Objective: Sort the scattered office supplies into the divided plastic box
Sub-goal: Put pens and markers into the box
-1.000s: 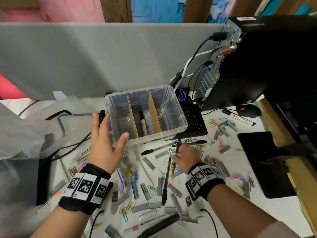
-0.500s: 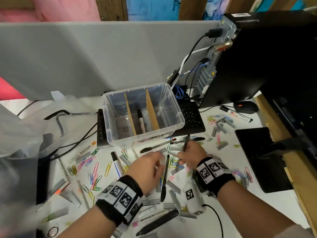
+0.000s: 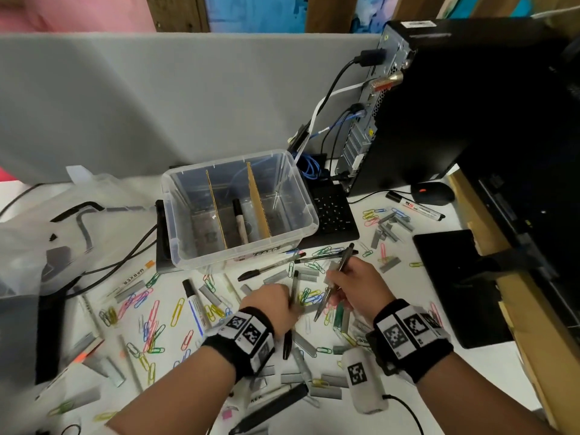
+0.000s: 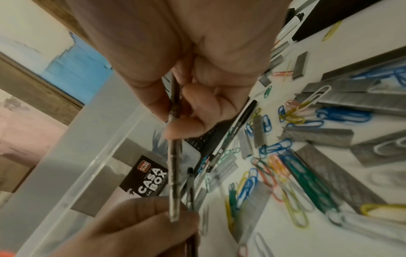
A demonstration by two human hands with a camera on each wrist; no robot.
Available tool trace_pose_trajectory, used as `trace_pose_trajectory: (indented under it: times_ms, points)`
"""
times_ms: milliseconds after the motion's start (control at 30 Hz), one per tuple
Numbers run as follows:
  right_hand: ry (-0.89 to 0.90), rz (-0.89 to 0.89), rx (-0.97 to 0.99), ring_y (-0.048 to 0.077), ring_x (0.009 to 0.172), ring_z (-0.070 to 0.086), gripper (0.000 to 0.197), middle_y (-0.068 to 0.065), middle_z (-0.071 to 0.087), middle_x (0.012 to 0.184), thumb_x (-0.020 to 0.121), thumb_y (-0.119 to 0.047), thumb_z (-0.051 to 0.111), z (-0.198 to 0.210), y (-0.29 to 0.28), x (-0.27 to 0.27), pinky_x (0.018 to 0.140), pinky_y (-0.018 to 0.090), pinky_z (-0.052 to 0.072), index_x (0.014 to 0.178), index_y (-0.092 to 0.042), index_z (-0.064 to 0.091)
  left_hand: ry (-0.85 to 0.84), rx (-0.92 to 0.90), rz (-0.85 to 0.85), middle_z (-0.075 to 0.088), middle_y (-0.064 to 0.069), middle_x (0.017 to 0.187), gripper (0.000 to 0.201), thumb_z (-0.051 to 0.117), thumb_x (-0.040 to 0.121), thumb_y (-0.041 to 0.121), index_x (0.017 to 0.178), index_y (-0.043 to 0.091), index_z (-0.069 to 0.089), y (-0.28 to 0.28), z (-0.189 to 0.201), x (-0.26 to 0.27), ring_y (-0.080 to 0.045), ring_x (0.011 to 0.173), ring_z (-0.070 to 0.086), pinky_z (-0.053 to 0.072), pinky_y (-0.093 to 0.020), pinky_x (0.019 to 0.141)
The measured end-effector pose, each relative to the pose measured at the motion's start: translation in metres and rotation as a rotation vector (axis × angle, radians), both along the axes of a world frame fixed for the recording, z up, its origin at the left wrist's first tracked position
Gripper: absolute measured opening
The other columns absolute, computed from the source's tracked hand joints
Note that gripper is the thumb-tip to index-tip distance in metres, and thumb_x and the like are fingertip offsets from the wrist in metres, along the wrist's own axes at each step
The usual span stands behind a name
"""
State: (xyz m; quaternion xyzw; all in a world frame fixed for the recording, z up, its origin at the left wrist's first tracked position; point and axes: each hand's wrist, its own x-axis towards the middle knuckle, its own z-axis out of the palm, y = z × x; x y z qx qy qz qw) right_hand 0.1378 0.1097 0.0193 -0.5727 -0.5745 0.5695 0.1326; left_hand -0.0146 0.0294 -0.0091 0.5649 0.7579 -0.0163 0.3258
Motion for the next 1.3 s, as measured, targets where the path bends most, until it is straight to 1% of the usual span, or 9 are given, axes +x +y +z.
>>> trace_pose_trajectory:
  times_ms: [167,333,533,600,667,833,900,1033,1300]
  points:
    - [0.085,0.054,0.01,0.019,0.045,0.053,0.008,0.013,0.064,0.073,0.089,-0.008,0.056,0.021,0.004,0.003,0.04,0.022,0.033,0.088,0.0,0.053,-0.434,0.225,0.208,0.049,0.006,0.06,0.026,0.049,0.095,0.03,0.071,0.02,0.05,-0.005,0.011,-0.019,-0.015,0.059,0.05,0.05,-0.035,0.069]
    - [0.124,0.309,0.059,0.011,0.049,0.055,0.007,0.007,0.07,0.079,0.091,-0.005,0.05,0.036,-0.002,-0.003,0.048,0.023,0.044,0.093,-0.012,0.05,-0.653,0.317,0.395,0.051,0.003,0.059,0.028,0.051,0.096,0.023,0.07,0.018,0.044,-0.008,0.025,-0.026,-0.012,0.053,0.047,0.044,-0.029,0.054]
    - [-0.044,0.737,0.702,-0.005,0.06,0.049,0.042,-0.013,0.057,0.077,0.085,-0.006,0.055,0.02,-0.016,0.0,0.056,0.005,0.035,0.123,-0.024,0.061,-0.714,0.232,0.254,0.052,0.0,0.058,0.023,0.051,0.098,0.022,0.081,0.009,0.06,-0.016,0.029,-0.022,-0.014,0.051,0.044,0.04,-0.025,0.056]
    - [-0.125,0.824,0.757,0.004,0.073,0.055,0.049,-0.007,0.058,0.095,0.081,-0.005,0.055,0.012,-0.017,0.0,0.065,0.022,0.048,0.125,-0.026,0.058,-0.652,0.218,0.187,0.049,0.004,0.056,0.028,0.048,0.099,0.023,0.088,0.002,0.062,-0.017,0.028,-0.017,-0.009,0.049,0.04,0.036,-0.024,0.054]
    - [-0.23,0.846,0.773,0.02,0.087,0.061,0.041,-0.005,0.058,0.105,0.083,-0.009,0.059,0.006,-0.016,0.0,0.072,0.029,0.048,0.121,-0.025,0.058,-0.608,0.186,0.178,0.05,0.007,0.055,0.033,0.045,0.1,0.025,0.084,0.0,0.061,-0.016,0.028,-0.012,-0.009,0.049,0.041,0.038,-0.023,0.055]
    - [-0.303,0.753,0.728,0.017,0.085,0.059,0.01,-0.009,0.058,0.098,0.088,-0.027,0.062,0.011,-0.011,0.005,0.071,0.027,0.045,0.098,-0.025,0.062,-0.929,0.109,0.557,0.065,-0.008,0.071,0.032,0.04,0.102,0.02,0.088,0.008,0.066,-0.004,0.037,-0.011,-0.012,0.054,0.056,0.044,-0.024,0.053]
    - [-0.323,0.722,0.697,0.012,0.075,0.051,0.008,-0.011,0.05,0.089,0.09,-0.03,0.059,0.013,-0.007,0.012,0.063,0.024,0.037,0.091,-0.022,0.059,-0.71,0.228,0.579,0.068,-0.008,0.088,0.033,0.037,0.103,0.023,0.098,0.008,0.067,0.003,0.031,-0.019,-0.012,0.068,0.061,0.045,-0.028,0.068]
    - [-0.278,0.639,0.612,0.004,0.062,0.039,0.024,-0.008,0.04,0.081,0.09,-0.027,0.058,0.006,0.001,0.023,0.054,0.011,0.029,0.074,-0.021,0.041,0.012,0.193,0.074,0.059,-0.007,0.123,0.032,0.041,0.095,0.019,0.119,0.017,0.062,0.007,0.002,-0.036,-0.024,0.112,0.057,0.046,-0.032,0.095]
    - [-0.139,0.448,0.46,0.017,0.064,0.057,0.015,0.003,0.057,0.069,0.087,-0.023,0.061,0.002,0.004,0.022,0.062,0.036,0.05,0.079,-0.014,0.052,0.204,0.063,-0.032,0.04,0.0,0.145,0.052,0.048,0.086,0.009,0.137,0.021,0.047,0.008,-0.021,-0.042,-0.023,0.13,0.04,0.037,-0.031,0.107]
